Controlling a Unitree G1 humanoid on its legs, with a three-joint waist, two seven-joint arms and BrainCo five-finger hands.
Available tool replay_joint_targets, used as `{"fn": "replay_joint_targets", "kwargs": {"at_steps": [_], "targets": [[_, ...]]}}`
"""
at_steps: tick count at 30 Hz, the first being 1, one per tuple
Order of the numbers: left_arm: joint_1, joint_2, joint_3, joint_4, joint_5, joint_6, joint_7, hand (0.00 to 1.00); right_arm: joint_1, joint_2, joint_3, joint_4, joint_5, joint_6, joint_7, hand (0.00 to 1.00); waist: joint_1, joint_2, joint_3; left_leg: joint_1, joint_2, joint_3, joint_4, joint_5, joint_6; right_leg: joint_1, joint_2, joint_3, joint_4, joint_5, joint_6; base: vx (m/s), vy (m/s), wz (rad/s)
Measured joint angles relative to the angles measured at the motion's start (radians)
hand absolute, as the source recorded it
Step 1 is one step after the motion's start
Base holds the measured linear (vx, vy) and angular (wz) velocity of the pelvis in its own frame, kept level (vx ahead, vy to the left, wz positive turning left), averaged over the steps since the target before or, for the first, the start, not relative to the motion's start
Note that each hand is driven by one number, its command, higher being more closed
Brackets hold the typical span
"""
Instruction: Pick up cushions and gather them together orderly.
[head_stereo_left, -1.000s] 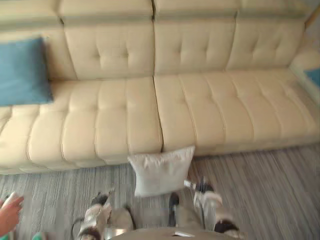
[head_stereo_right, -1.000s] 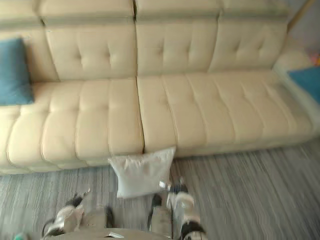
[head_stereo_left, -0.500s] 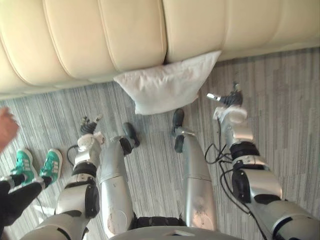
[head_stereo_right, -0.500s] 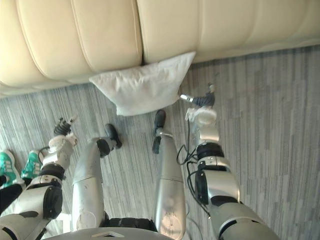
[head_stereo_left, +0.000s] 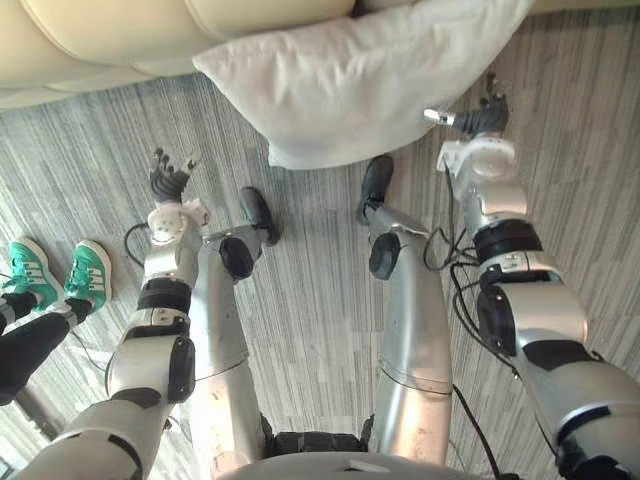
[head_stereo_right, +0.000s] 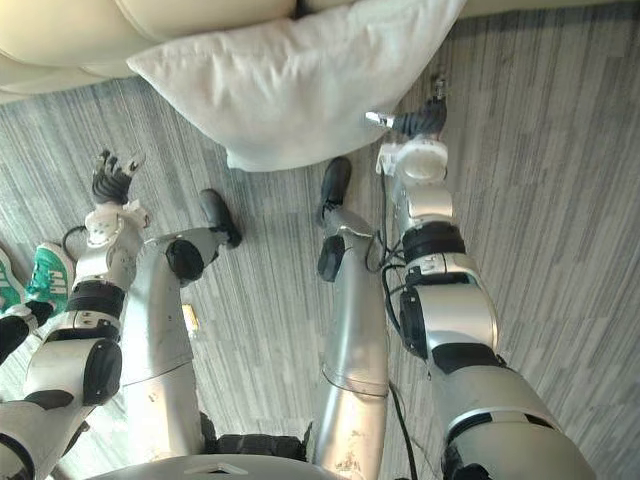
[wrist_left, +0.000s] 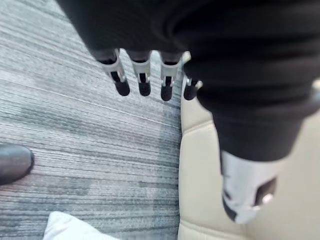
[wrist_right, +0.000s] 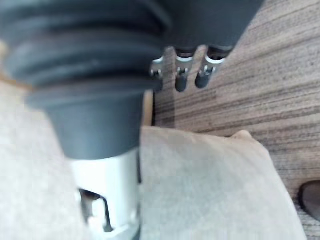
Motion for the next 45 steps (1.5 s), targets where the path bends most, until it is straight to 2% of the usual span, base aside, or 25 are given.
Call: {"fn": "replay_joint_targets", "kwargs": {"at_steps": [4,5,6,7,11,20,24,30,39,45], "targets": [[-0.064,-0.001,-0.073,-0.090,0.005,-0.013,0.045,0.00,-0.032,0.023,0.058,-0.134,-0.003,-0.001,-0.037,0.00,0.001,0.001,0.000,-0.068,0.015,-0.004,0.055,-0.004,0.001,-0.069,0.008,0.010,0.043,0.003,0.000,-0.07,-0.008,-0.06],[-0.073,-0.001,-0.085,-0.098,0.013,-0.013,0.049,0.00,-0.034,0.025,0.065,-0.141,-0.004,-0.001,-0.043,1.00,0.000,0.001,0.000,-0.076,0.017,-0.006,0.062,-0.005,0.003,-0.076,0.008,0.010,0.049,0.003,0.000,-0.09,-0.003,-0.01],[-0.089,-0.002,-0.107,-0.117,0.032,-0.014,0.059,0.00,-0.036,0.030,0.074,-0.162,-0.005,0.000,-0.052,1.00,-0.004,0.001,0.000,-0.088,0.019,-0.007,0.070,-0.009,0.009,-0.088,0.009,0.010,0.053,0.004,0.002,-0.08,0.001,-0.06],[-0.105,-0.003,-0.126,-0.121,0.045,-0.014,0.067,1.00,-0.039,0.043,0.082,-0.179,-0.006,0.000,-0.058,1.00,-0.006,0.001,0.000,-0.096,0.025,-0.006,0.076,-0.010,0.011,-0.096,0.010,0.010,0.053,0.007,0.005,-0.08,0.002,-0.07],[-0.146,-0.018,-0.167,-0.151,0.082,-0.011,0.100,1.00,-0.047,0.089,0.088,-0.240,-0.014,0.000,-0.082,1.00,-0.027,0.001,0.000,-0.120,0.031,-0.005,0.080,-0.012,0.009,-0.117,0.012,0.009,0.049,0.015,0.009,-0.07,0.000,-0.06],[-0.180,-0.104,-0.196,-0.258,0.101,-0.007,0.221,1.00,-0.047,0.209,0.082,-0.418,0.001,-0.001,-0.210,1.00,-0.043,0.001,0.000,-0.192,0.054,-0.025,0.115,-0.007,0.001,-0.179,0.036,0.001,0.063,0.023,0.001,-0.08,-0.021,-0.07],[-0.175,-0.105,-0.197,-0.275,0.101,-0.003,0.252,1.00,-0.017,0.212,0.081,-0.487,0.025,-0.001,-0.230,1.00,-0.041,0.001,0.000,-0.202,0.064,-0.033,0.132,-0.011,0.003,-0.181,0.043,-0.004,0.065,0.030,-0.002,-0.09,-0.023,-0.10],[-0.141,-0.093,-0.196,-0.341,0.100,0.004,0.259,1.00,0.004,0.219,0.080,-0.580,0.039,-0.031,-0.230,1.00,-0.045,0.001,0.000,-0.202,0.064,-0.035,0.126,-0.014,-0.002,-0.173,0.049,-0.007,0.036,0.049,-0.009,-0.09,-0.022,-0.08],[-0.068,-0.095,-0.196,-0.432,0.099,0.003,0.259,1.00,0.120,0.297,0.066,-0.684,0.112,-0.108,-0.224,1.00,-0.047,0.001,-0.003,-0.071,0.046,-0.039,0.049,0.006,-0.017,-0.022,0.051,-0.025,-0.050,0.061,-0.017,-0.09,-0.048,0.00],[0.010,-0.109,-0.197,-0.539,0.101,0.003,0.259,1.00,0.216,0.340,0.066,-0.768,0.116,-0.124,-0.193,1.00,-0.047,0.001,-0.004,0.072,0.040,-0.037,-0.029,0.017,-0.031,0.130,0.061,-0.043,-0.133,0.066,-0.017,-0.05,-0.071,-0.03]]}}
